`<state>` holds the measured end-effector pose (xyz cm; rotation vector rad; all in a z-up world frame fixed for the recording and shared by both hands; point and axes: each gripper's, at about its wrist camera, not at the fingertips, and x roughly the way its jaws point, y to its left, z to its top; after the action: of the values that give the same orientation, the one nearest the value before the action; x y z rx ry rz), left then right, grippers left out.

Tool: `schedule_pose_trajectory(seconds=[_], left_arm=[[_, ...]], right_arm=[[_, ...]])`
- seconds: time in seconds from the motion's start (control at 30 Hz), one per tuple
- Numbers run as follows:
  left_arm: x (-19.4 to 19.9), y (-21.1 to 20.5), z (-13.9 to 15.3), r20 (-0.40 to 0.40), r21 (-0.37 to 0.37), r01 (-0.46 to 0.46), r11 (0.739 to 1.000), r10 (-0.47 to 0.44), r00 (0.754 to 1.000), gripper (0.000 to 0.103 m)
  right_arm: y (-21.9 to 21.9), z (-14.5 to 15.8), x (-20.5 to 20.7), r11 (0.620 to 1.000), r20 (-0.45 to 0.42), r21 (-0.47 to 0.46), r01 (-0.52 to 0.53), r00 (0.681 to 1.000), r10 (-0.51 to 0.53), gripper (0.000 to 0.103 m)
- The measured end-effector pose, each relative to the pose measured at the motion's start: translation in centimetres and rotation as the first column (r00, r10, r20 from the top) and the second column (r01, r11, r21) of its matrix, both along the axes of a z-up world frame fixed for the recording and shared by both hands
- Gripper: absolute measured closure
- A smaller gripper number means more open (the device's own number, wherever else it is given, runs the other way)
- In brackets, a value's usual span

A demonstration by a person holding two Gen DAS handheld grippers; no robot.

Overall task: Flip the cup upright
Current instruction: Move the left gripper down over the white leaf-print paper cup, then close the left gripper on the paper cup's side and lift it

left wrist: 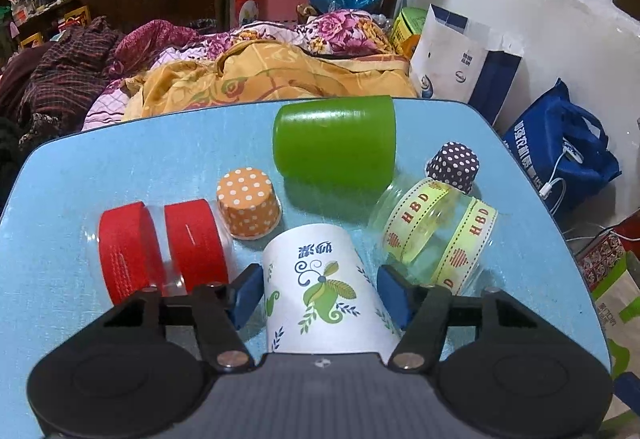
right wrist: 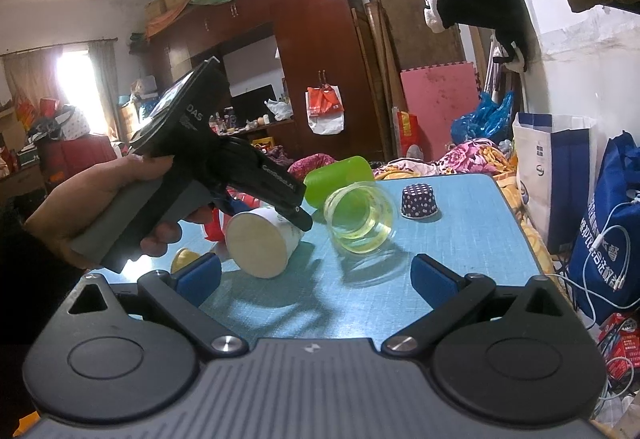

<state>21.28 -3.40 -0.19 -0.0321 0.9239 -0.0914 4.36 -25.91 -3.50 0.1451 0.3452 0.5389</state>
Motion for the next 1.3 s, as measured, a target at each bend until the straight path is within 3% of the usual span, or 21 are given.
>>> schedule_pose_trajectory(seconds=[0.43, 0.83, 0.97, 1.3], left_arm=[[-2.2, -0.4, 1.6, 0.068, -0.019, 0.051, 0.999, -0.049, 0.996, 0.038], [-2.0, -1.0, 0.7, 0.046, 0.009, 0.069, 0.998, -0.069, 0.997, 0.039], [-2.2, 0.0, -0.4, 0.023, 0.025, 0.069, 0.997, -0.070, 0.997, 0.039], [-5.5, 2.8, 0.1, 0.059, 0.019, 0.074, 0.997, -0.075, 0.995, 0.039]], right_arm=[[0.0, -0.3, 0.6, 1.000, -0.028, -0.003, 0.003, 1.000, -0.003, 0.001], [-0.1, -0.3, 0.8, 1.000, -0.032, -0.013, -0.002, 0.999, 0.002, 0.001], [-0.6, -0.2, 1.0, 1.000, -0.038, -0.004, 0.008, 0.999, -0.009, 0.001], [-0.5, -0.2, 1.1, 1.000, -0.035, -0.006, 0.008, 0.999, -0.009, 0.001]])
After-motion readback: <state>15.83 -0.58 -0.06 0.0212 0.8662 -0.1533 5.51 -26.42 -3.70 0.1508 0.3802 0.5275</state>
